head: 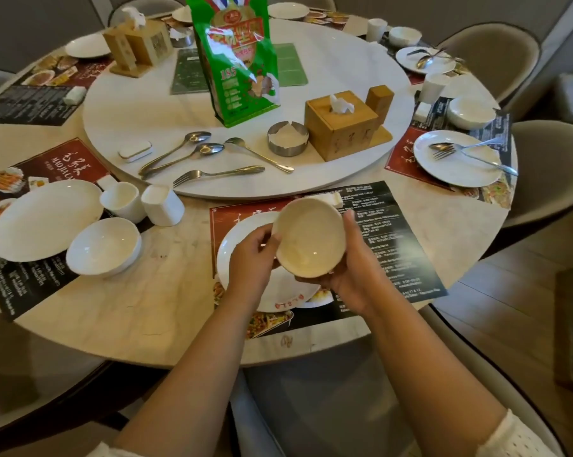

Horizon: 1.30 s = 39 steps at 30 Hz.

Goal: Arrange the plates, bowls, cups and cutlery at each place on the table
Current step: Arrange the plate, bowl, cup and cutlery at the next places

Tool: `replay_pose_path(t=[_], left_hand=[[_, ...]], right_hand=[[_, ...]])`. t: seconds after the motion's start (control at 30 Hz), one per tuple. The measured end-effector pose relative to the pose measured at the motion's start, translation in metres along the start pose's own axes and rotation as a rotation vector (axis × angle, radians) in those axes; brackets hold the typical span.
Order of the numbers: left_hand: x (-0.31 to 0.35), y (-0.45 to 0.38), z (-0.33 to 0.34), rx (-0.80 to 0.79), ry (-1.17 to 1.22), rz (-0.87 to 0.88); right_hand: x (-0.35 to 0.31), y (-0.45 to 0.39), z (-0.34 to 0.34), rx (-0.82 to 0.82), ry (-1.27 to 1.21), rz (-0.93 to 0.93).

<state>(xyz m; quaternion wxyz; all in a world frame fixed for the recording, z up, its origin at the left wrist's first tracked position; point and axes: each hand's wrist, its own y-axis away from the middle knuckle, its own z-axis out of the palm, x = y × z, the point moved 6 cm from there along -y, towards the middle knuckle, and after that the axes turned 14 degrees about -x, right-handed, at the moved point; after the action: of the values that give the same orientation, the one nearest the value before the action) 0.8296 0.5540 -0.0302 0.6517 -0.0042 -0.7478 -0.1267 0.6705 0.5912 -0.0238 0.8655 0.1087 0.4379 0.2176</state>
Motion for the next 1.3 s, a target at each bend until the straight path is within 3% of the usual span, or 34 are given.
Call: replay_pose_path(t=[0.17, 0.27, 0.6, 1.0, 1.13, 1.2, 1.3], left_hand=[[0.005, -0.014, 0.046, -0.057, 0.000, -0.101], [0.004, -0.021, 0.066, -0.098, 0.013, -0.148], [-0.003, -0.026, 0.094, -0.158, -0.320, -0.161], [0.001, -0.019, 0.102, -0.189, -0.274, -0.177], [0.007, -0.008, 0.099, -0.230, -0.246, -0.189], [0.012, -0.002, 0.086, -0.180, -0.246, -0.177], [0.017, 0.006, 0.052, -0.057, -0.268, -0.149]], right_hand=[[-0.018, 0.012, -0.051, 0.370, 0.082, -0.095], [-0.026, 0.015, -0.077, 0.451, 0.141, -0.088], [-0.041, 0.002, -0.126, 0.681, 0.448, 0.025], [-0.045, 0.008, -0.131, 0.765, 0.543, -0.002], [-0.046, 0.021, -0.112, 0.813, 0.912, 0.048], [-0.042, 0.030, -0.088, 0.836, 1.048, -0.064], [-0.031, 0.033, -0.049, 0.728, 1.031, -0.242]])
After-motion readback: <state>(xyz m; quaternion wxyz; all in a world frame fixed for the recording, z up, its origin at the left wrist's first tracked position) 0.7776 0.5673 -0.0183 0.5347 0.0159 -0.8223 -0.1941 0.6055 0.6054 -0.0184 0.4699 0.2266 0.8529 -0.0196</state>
